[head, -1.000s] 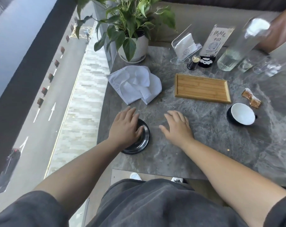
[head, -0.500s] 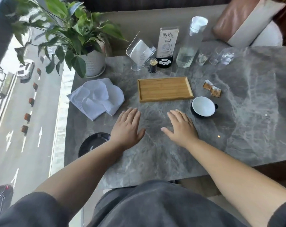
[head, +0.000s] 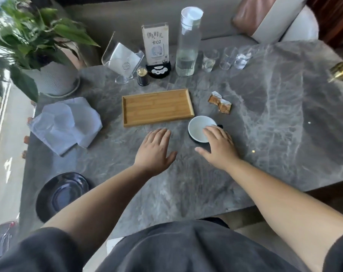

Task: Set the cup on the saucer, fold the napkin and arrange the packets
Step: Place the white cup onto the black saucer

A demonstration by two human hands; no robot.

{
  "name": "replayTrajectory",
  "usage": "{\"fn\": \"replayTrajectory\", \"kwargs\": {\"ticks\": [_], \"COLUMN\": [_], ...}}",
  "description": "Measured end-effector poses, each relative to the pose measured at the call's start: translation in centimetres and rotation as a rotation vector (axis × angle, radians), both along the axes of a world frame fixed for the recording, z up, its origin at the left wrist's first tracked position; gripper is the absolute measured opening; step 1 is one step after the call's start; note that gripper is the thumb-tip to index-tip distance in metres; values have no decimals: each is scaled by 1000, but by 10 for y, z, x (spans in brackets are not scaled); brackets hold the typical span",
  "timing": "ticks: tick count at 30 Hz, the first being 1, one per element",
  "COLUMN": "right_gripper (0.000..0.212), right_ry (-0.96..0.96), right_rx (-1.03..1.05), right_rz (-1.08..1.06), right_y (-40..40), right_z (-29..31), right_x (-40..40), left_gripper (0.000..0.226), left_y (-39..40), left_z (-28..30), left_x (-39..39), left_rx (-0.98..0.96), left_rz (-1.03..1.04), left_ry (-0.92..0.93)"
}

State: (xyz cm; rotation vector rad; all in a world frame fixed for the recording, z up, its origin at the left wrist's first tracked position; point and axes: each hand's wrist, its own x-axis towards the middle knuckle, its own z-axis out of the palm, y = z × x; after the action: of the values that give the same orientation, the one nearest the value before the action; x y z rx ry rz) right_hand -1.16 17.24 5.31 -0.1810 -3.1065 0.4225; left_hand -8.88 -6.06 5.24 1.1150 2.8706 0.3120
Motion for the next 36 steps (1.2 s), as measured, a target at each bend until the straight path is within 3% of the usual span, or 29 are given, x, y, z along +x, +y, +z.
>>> {"fn": "replayTrajectory", "kwargs": {"ticks": [8,15,27,36], "right_gripper": [88,114,109,107], "right_ry": [-72,-259,-195,-66], "right_rx": [-17,-76,-201,-220], "right_rz": [25,75,34,97], "right_y": [58,72,68,34], "right_z": [-14,-27,-27,7], "right_x": [-13,-31,-38,-40], "left_gripper": [85,109,101,100], "left_y": [60,84,94,52], "left_z": [-16,-27,-23,2], "left_x": [-7,-26,-32,-29], "left_rx": [32,-10,133,282], "left_rz": [-5,46,95,122], "left_ry": [-103,-344,-464,-406]}}
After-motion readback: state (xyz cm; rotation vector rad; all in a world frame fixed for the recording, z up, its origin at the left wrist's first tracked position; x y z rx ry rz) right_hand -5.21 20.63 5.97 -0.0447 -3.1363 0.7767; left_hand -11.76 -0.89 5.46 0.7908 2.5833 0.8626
